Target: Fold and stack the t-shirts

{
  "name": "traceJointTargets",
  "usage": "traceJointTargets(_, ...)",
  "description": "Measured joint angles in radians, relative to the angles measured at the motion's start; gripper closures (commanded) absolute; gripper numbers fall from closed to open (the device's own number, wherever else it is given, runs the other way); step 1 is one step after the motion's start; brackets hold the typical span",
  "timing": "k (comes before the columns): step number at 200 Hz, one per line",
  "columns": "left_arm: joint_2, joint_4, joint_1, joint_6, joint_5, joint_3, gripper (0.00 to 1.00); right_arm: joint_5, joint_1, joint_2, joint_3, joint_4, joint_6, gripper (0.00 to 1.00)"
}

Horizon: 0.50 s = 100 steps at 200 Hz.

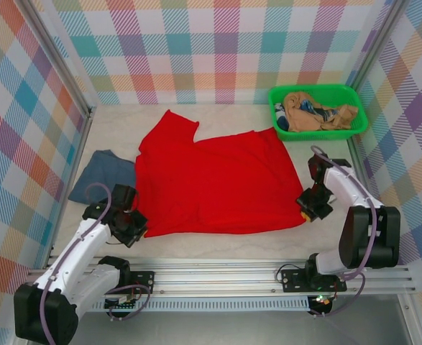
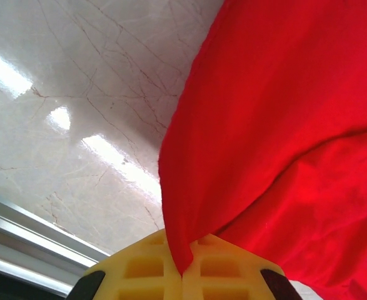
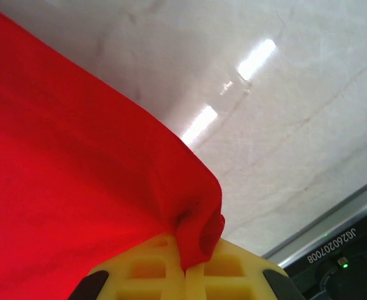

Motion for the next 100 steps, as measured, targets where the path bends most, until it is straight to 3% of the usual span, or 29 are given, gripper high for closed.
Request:
traceJointTargets(4,0.009,0.005,-0.003,-0.003,-0.001,-0.005,1.00,-0.002,0.000,0.004,-0.008,0.000,0.004,0.98)
traceJointTargets(12,0.033,0.008,-0.010,-0.013,-0.003,-0.013,0.88,-0.004,0.000,0.022,-0.016,0.000,0.012,0.95)
traceJointTargets(19,0.058,0.011,-0.015,-0.017,-0.004,-0.019,0.78,-0.003,0.000,0.044,-0.016,0.001,0.019,0.86)
traceJointTargets(37,0.115,0.006,-0.021,-0.039,-0.011,-0.021,0.69,0.003,-0.002,0.095,-0.016,0.012,0.032,0.63)
traceJointTargets(55,0.136,-0.029,-0.023,-0.057,-0.037,0.003,0.49,0.035,-0.007,0.104,-0.009,0.000,0.045,0.44)
traceJointTargets(79,0.130,-0.120,-0.021,-0.063,-0.118,0.166,0.46,0.106,-0.010,0.060,0.050,-0.031,0.057,0.46)
traceJointTargets(100,0.181,-0.101,0.019,-0.031,-0.142,0.326,0.48,0.130,-0.010,-0.016,0.109,-0.006,0.013,0.62)
